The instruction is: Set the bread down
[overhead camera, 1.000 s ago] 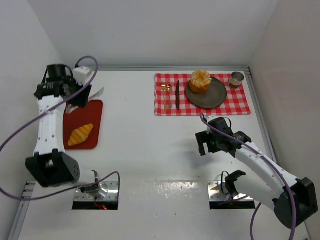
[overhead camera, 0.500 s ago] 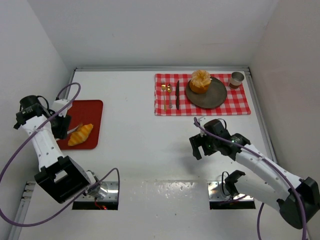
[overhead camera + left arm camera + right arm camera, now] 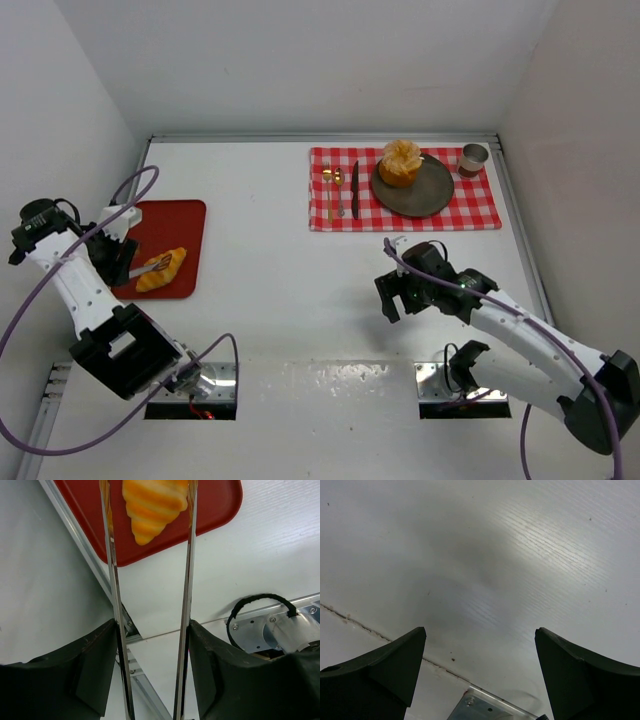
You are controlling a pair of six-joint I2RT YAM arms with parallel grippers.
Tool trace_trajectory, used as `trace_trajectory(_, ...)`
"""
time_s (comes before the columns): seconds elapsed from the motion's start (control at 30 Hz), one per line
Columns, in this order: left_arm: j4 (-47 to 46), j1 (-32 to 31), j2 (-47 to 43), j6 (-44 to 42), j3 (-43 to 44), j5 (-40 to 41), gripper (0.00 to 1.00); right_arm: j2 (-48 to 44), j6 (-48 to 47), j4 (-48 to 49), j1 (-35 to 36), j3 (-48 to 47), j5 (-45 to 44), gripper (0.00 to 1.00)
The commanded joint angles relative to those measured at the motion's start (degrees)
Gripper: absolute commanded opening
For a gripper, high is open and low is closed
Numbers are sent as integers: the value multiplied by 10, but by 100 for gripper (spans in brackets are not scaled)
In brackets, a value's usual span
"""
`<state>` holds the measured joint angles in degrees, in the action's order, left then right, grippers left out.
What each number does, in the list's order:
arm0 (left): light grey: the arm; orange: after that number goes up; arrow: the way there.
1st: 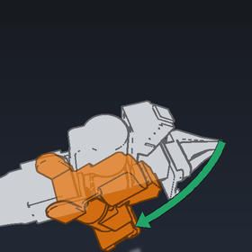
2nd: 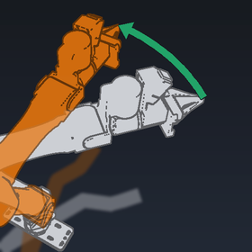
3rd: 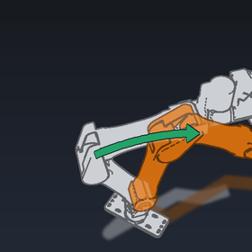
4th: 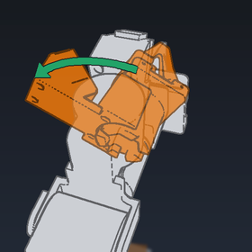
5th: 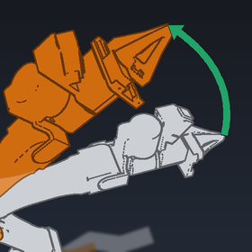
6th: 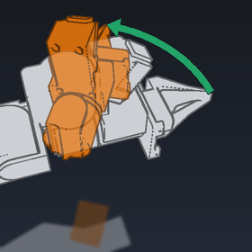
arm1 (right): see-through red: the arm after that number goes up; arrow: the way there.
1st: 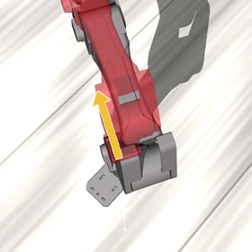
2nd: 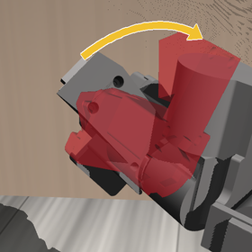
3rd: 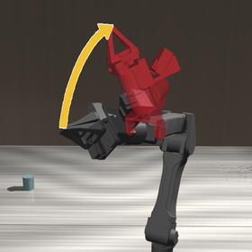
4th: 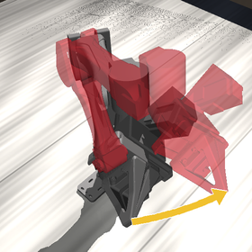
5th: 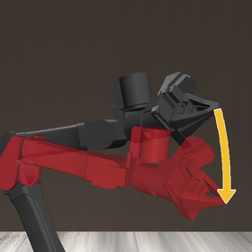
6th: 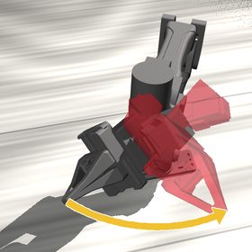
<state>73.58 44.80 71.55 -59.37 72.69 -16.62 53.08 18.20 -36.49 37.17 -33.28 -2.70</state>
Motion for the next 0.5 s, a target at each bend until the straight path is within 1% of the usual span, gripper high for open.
trace_trajectory(0.0, -18, 10, 27, -28, 25, -24, 61, 7, 18, 0, 25, -29, -28, 89)
trace_trajectory(0.07, -26, 16, 46, -28, 19, -13, 61, 10, 18, -5, 33, -36, -43, 89)
trace_trajectory(0.17, 9, 16, 87, -44, 48, -31, 61, 15, 16, -16, 45, -42, -53, 89)
trace_trajectory(0.23, 9, 16, 93, -44, 48, -37, 61, 23, 16, -17, 51, -44, -56, 89)
trace_trajectory(0.33, 9, 16, 93, -50, 38, -37, 63, 28, 16, -14, 55, -50, -58, 89)
trace_trajectory(0.4, -19, 11, 93, -37, 20, -24, 63, 36, 12, -13, 57, -53, -61, 89)
trace_trajectory(0.43, -60, 11, 88, -14, 12, -12, 63, 38, 11, -12, 60, -56, -61, 89)
trace_trajectory(0.47, -77, 6, 88, -6, -8, 12, 63, 40, 7, -13, 59, -57, -61, 89)
